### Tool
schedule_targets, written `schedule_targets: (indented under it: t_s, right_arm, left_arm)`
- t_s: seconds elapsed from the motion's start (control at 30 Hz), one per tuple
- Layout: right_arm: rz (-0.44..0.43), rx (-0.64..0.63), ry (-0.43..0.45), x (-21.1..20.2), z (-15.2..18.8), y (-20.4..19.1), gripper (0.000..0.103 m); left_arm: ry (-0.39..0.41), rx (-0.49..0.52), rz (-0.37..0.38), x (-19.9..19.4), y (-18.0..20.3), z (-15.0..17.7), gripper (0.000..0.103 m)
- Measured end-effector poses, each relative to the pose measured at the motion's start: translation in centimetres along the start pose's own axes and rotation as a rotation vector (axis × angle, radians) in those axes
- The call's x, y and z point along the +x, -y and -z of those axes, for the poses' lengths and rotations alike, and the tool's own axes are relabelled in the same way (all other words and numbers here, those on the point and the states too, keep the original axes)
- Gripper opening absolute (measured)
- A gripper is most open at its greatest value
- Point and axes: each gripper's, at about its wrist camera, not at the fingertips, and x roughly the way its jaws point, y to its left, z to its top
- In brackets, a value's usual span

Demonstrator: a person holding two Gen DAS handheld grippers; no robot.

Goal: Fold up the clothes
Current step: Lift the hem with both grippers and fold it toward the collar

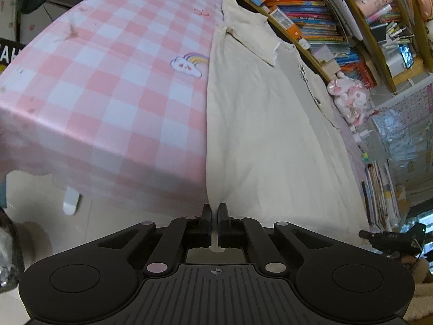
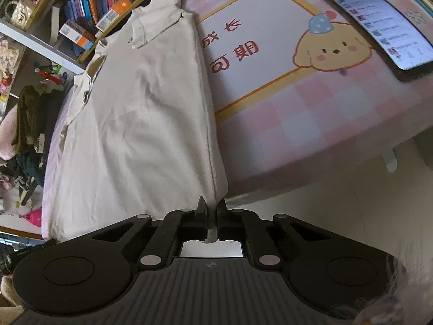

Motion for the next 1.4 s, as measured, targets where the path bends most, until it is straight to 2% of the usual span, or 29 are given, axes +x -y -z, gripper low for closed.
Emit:
schedule_targets:
  t_s: [0.27, 0.43, 0.53, 0.63, 0.7, 0.83, 0.97, 1.07, 1.17, 1.27, 1.33, 1.4]
  right_arm:
    - [0.033, 0.054, -0.061, -2.2, 4.0, 1.1, 0.005]
    - [0.062, 0.105, -0.153, -3.2, 7.1, 2.5, 0.005]
    - [0.083, 0.126, -0.2, -3.5, 8.3, 2.8, 0.005]
    - [0.059, 0.145, -0.192, -4.1, 8.3, 2.4, 0.005]
    - [-0.021, 0.177, -0.133, -5.1, 7.4, 1.7, 0.005]
    - [-0.197, 0.195, 0.085, -7.9, 3.7, -0.4, 0.005]
    - [-0.334, 0.211, 0.325, -9.4, -0.8, -2.6, 0.005]
    - [-0.399, 0.235, 0.459, -9.2, -4.4, -4.4, 0.005]
    - [-0.429, 0.237, 0.537, -8.9, -7.8, -5.1, 0.005]
    - [-0.434, 0.263, 0.575, -7.8, -11.3, -6.1, 0.005]
    - [-0.441, 0.317, 0.589, -6.8, -13.3, -5.6, 0.005]
    - [-0.451, 0.371, 0.597, -5.6, -15.3, -5.0, 0.005]
  left_arm:
    - [-0.12, -0.048, 0.014, -0.9, -1.7, 4.1, 0.002]
    - [-0.194, -0.067, 0.015, -1.4, -3.0, 6.2, 0.002]
    - [-0.196, -0.075, 0.03, -1.9, -3.4, 6.4, 0.002]
    - [-0.113, -0.056, 0.117, -3.0, -2.2, 4.6, 0.002]
    - [-0.025, -0.036, 0.187, -4.0, -1.0, 2.7, 0.002]
    - [0.203, -0.011, 0.331, -5.4, 1.4, -2.2, 0.002]
    - [0.39, -0.068, 0.435, -4.7, 2.8, -6.9, 0.002]
    - [0.462, -0.109, 0.451, -3.2, 3.9, -9.9, 0.002]
    - [0.496, -0.139, 0.44, -1.7, 5.0, -12.8, 0.002]
    - [0.538, -0.195, 0.431, -0.3, 5.2, -14.6, 0.002]
    - [0.562, -0.256, 0.446, 0.7, 4.9, -15.6, 0.002]
    - [0.57, -0.284, 0.428, 1.9, 5.0, -16.6, 0.002]
